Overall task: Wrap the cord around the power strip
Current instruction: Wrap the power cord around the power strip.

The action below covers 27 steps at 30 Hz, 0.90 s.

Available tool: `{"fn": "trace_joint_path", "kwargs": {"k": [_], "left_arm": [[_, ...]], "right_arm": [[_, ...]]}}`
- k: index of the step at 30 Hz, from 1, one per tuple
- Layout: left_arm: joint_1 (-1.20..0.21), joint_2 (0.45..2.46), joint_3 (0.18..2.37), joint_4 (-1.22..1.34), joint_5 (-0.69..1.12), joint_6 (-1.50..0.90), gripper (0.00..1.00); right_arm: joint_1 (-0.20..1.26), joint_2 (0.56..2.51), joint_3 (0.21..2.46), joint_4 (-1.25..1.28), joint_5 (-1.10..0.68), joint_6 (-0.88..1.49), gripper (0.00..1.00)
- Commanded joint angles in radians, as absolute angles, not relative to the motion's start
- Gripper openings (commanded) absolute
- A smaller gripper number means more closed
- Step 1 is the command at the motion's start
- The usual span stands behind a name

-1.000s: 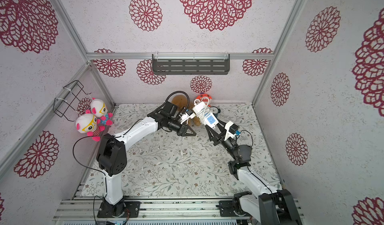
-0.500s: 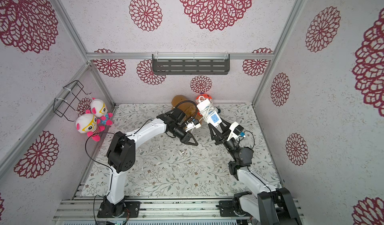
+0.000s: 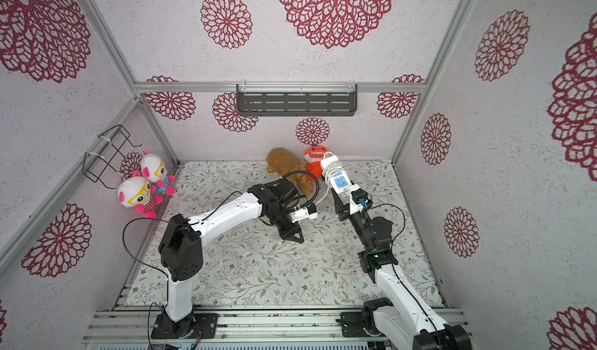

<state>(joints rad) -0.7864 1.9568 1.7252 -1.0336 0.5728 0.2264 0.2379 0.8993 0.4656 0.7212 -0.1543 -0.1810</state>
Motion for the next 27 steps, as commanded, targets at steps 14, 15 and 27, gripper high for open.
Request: {"fn": "trace_joint_path", "kwargs": {"k": [14, 15, 27], "left_arm": [[-0.943, 1.944, 2.112, -1.348, 0.411, 0.394, 0.00], [-0.946, 1.945, 2.131, -1.350, 0.397, 0.399, 0.00], [-0.941, 1.954, 2.377, -1.402, 0.037, 0.537, 0.00]], "right_arm": [[0.230, 0.948, 0.590, 0.279, -0.252, -0.425, 0.18], [0.230, 0.952, 0.596, 0.261, -0.310, -0.449, 0.17], [0.249, 0.987, 0.585, 0.077, -0.776, -0.542, 0.17]]}}
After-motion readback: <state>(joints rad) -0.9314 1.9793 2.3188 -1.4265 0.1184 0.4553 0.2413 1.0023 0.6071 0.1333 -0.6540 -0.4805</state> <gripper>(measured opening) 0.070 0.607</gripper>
